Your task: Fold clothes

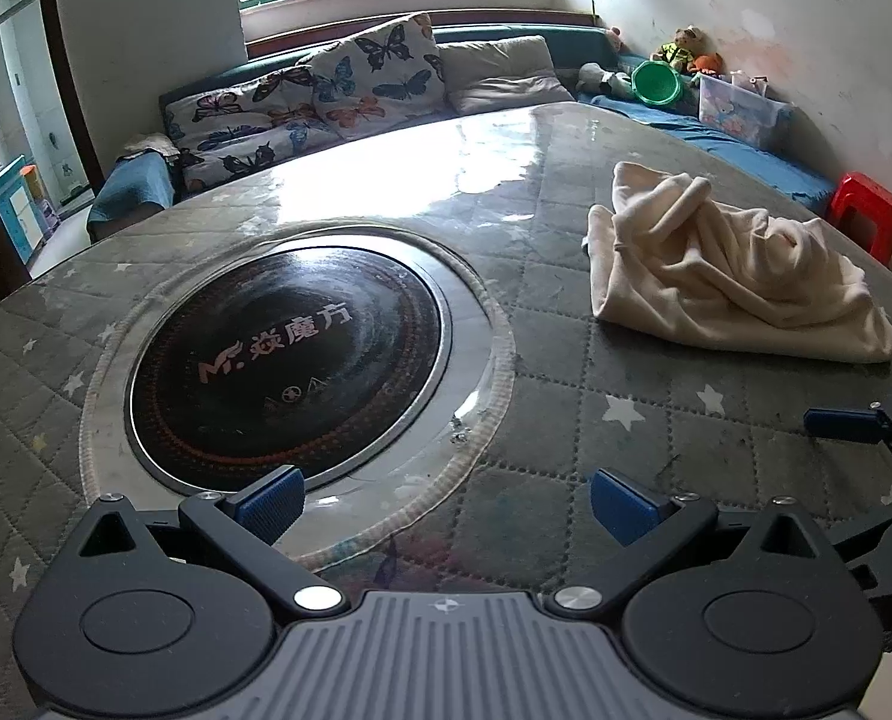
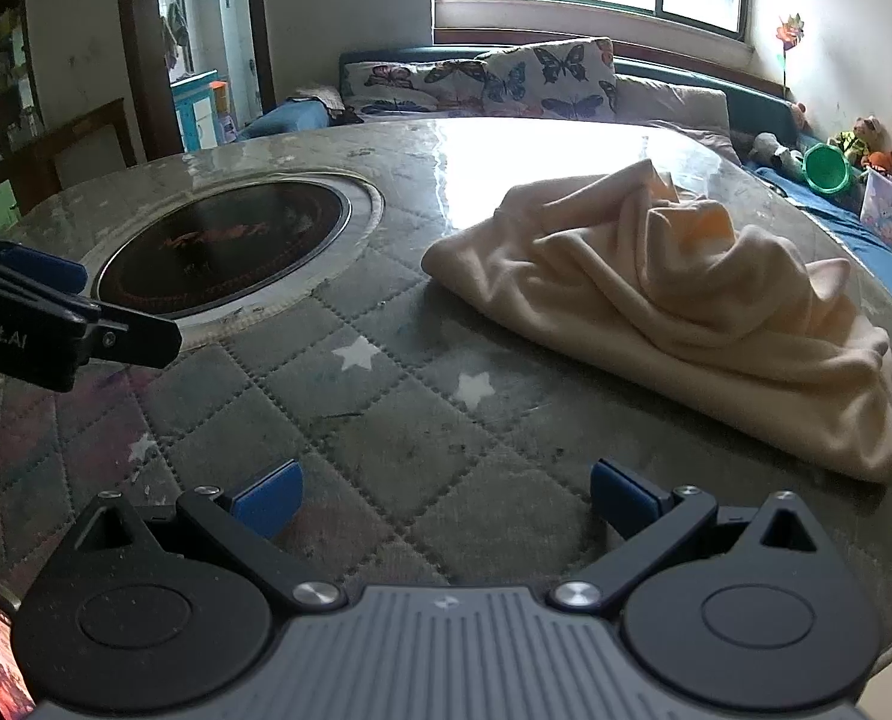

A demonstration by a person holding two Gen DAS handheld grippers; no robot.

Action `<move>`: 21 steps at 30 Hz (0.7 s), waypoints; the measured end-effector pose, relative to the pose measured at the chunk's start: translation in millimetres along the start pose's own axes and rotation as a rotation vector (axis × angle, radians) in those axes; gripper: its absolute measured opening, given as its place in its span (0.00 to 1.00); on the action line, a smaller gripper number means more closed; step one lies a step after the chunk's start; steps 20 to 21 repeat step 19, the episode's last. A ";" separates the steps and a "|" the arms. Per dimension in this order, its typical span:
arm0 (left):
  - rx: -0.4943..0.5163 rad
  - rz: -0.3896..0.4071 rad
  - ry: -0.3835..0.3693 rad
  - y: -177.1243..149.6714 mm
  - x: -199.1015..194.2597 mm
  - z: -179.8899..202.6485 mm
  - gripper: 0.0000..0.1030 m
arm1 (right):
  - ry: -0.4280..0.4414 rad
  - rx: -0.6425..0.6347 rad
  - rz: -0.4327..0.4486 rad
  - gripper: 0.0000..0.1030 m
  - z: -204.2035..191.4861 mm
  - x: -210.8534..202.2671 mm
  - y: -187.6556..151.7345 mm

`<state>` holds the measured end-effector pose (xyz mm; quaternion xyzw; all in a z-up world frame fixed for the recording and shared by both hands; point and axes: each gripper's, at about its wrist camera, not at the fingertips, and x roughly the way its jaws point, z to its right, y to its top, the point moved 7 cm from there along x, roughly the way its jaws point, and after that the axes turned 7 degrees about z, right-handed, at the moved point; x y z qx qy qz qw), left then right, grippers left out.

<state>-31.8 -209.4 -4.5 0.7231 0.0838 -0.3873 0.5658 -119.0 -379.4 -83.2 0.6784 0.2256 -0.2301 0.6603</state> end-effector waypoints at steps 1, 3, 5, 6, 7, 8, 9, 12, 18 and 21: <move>0.002 -0.002 -0.002 -0.3 0.5 0.9 1.00 | -0.002 -0.004 0.000 1.00 -0.6 0.1 -0.2; 0.004 -0.004 -0.003 -0.9 1.8 2.3 1.00 | -0.006 -0.013 0.001 1.00 -1.7 0.1 -0.9; 0.004 -0.008 -0.007 -1.5 2.8 3.9 1.00 | -0.009 -0.019 0.004 1.00 -2.7 0.1 -1.5; 0.004 -0.010 -0.009 -1.6 3.3 4.8 1.00 | -0.010 -0.020 0.005 1.00 -2.8 0.0 -1.7; 0.005 -0.012 -0.012 -1.7 3.8 5.8 1.00 | -0.012 -0.020 0.006 1.00 -2.9 -0.1 -1.8; 0.005 -0.014 -0.015 -1.9 4.4 6.8 1.00 | -0.013 -0.020 0.006 1.00 -3.0 -0.2 -1.9; 0.006 -0.016 -0.019 -2.0 5.0 7.8 1.00 | -0.013 -0.021 0.005 1.00 -3.1 -0.2 -1.8; 0.008 -0.019 -0.029 -1.6 6.5 10.8 1.00 | -0.013 -0.022 0.002 1.00 -3.1 -0.7 -1.2; 0.011 -0.018 -0.047 1.6 9.4 16.4 1.00 | -0.012 -0.021 0.006 1.00 -3.2 -0.1 -1.5; 0.016 -0.014 -0.045 2.6 9.5 17.2 1.00 | -0.012 -0.021 0.007 1.00 -3.2 -0.2 -1.5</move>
